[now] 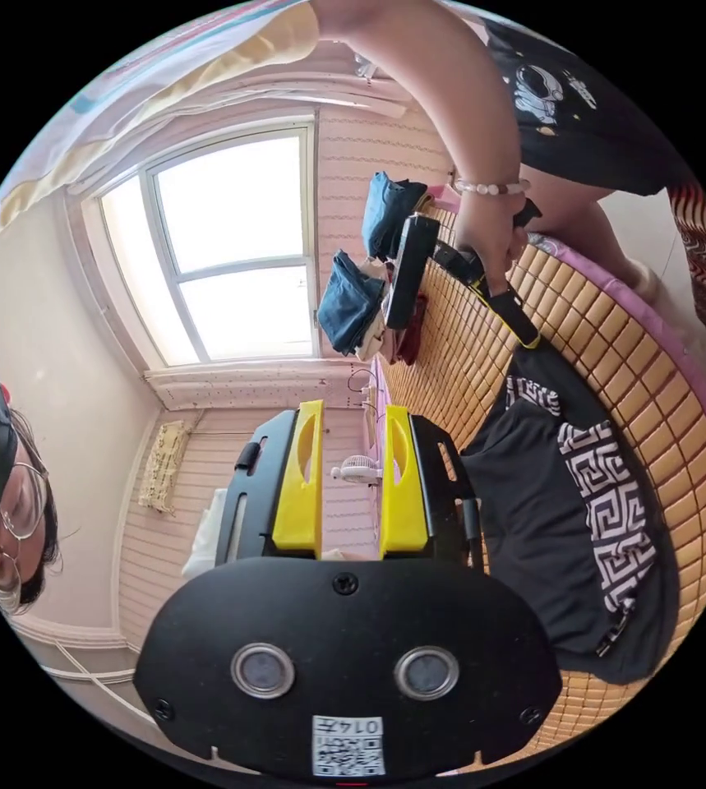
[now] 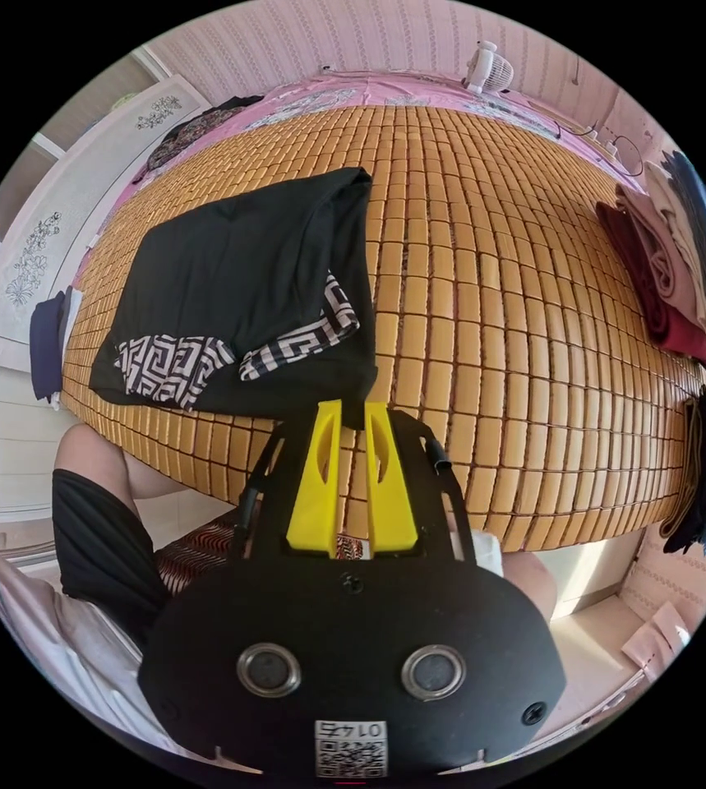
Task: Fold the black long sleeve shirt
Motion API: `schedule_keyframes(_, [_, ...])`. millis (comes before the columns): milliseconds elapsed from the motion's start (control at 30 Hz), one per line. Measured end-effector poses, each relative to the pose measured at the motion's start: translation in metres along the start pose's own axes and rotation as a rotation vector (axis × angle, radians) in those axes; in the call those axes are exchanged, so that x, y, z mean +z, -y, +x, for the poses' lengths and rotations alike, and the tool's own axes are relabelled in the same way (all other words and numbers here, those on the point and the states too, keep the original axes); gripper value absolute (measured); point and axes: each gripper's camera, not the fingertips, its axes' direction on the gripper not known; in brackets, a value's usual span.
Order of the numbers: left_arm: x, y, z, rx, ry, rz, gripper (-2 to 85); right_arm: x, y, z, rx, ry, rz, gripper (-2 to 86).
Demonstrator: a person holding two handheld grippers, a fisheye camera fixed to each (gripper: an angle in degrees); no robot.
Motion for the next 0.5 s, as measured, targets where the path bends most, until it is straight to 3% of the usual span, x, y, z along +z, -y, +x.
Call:
schedule_keyframes(167, [0.013, -0.015, 0.024, -0.063, -0.134, -0.07, 12.9, -0.007, -0.003, 0.009, 0.011, 0.071, 0.006, 0.6])
schedule_keyframes(400, [0.026, -0.048, 0.036, -0.042, -0.127, -0.043, 13.1, -0.028, -0.009, 0.009, -0.035, 0.116, 0.024, -0.4])
schedule_keyframes(500, [0.042, -0.07, 0.019, -0.259, -0.292, -0.071, 13.8, -0.036, -0.012, 0.004, -0.054, 0.133, 0.034, -0.4])
